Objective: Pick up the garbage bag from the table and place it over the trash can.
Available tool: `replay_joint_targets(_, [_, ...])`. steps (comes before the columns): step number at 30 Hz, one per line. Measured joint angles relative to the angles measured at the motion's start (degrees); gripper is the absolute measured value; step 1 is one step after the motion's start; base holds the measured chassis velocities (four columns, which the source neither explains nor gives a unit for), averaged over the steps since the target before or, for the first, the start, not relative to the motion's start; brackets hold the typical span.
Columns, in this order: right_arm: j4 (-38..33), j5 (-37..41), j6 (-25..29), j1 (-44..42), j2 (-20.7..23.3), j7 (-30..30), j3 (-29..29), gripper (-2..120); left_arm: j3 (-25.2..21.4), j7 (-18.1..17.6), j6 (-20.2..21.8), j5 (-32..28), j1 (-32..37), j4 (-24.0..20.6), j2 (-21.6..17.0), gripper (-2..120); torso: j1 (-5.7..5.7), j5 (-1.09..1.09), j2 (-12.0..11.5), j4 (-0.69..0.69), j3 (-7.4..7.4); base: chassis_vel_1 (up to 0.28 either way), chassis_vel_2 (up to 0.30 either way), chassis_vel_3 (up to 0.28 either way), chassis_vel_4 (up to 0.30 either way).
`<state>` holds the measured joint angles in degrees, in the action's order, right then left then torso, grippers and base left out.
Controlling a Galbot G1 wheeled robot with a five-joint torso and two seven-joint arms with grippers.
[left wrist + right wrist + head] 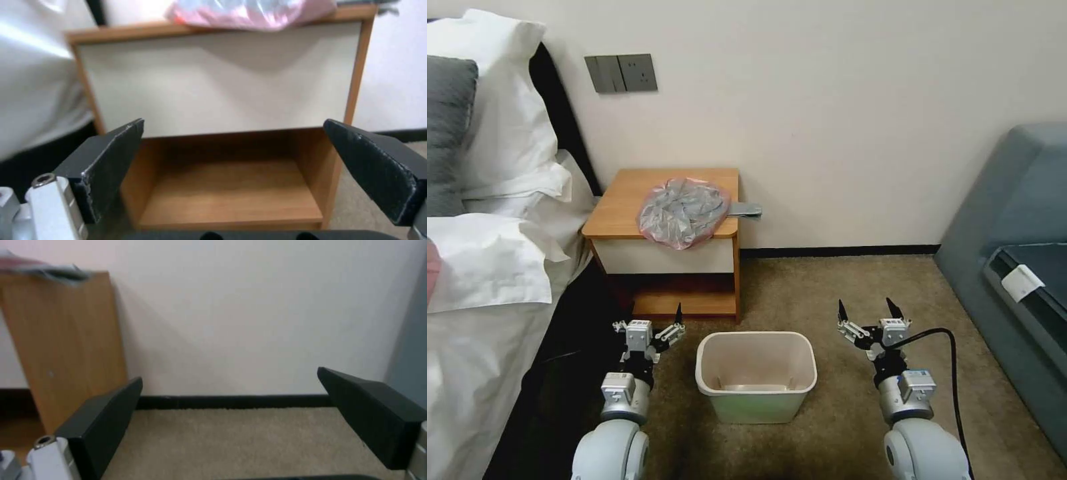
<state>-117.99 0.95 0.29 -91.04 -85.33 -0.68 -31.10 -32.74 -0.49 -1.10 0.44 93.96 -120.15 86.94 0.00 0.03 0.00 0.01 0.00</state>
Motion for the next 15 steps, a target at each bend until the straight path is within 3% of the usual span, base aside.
replay_joint_targets(3, [-3.97, 1.19, 0.6, -2.56, 0.8, -0.97, 0.48, 100, -0.81, -0.47, -0.96, 0.45, 3.66, -3.91, 0.76, 100, 0.0, -0.04, 0.0, 0.0, 0.0, 0.0, 0.0, 0.0, 0.0])
replay_joint_targets(5, [-3.97, 1.19, 0.6, -2.56, 0.8, -0.97, 0.48, 100, -0.81, -0.47, -0.96, 0.45, 3.66, -3.91, 0.76, 100, 0.0, -0.04, 0.0, 0.0, 0.0, 0.0, 0.0, 0.0, 0.0])
replay_joint_targets(7, [-10.54, 3.2, 1.54, -6.81, 2.14, -2.53, 1.36, 100, -2.16, -1.17, -2.4, 1.13, 9.31, -10.02, 1.9, 100, 0.0, -0.04, 0.0, -0.01, -0.01, 0.0, 0.0, 0.0, 0.0])
replay_joint_targets(12, [-13.68, 4.62, 1.72, -9.2, 2.71, -3.29, 1.8, 100, -2.73, -1.39, -2.9, 1.24, 12.56, -12.86, 2.4, 100, 0.0, -0.06, 0.01, -0.02, 0.0, 0.0, 0.0, 0.0, 0.0])
replay_joint_targets(15, [-18.97, 8.15, 2.15, -12.98, 3.9, -5.01, 2.78, 100, -4.12, -2.09, -4.2, 1.49, 17.72, -18.05, 3.53, 100, 0.0, -0.03, 0.01, -0.01, 0.0, 0.0, 0.0, 0.0, 0.0])
